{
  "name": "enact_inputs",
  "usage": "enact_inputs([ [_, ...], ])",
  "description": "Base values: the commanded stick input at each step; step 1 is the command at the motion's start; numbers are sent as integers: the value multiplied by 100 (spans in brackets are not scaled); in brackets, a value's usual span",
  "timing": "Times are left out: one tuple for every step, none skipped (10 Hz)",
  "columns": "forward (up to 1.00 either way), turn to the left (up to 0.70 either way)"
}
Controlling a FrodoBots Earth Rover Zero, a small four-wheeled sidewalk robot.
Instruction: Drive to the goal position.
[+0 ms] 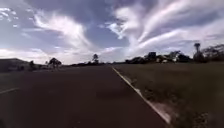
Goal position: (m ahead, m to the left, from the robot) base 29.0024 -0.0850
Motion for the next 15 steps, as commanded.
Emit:
enact_inputs([
  [100, 0],
  [100, 0],
  [100, 0],
  [100, 0],
  [100, 0],
  [100, 0],
  [100, 0],
  [100, 0],
  [100, 0],
  [100, 0],
  [100, 0],
  [100, 0],
  [100, 0],
  [100, 0],
  [100, 0],
])
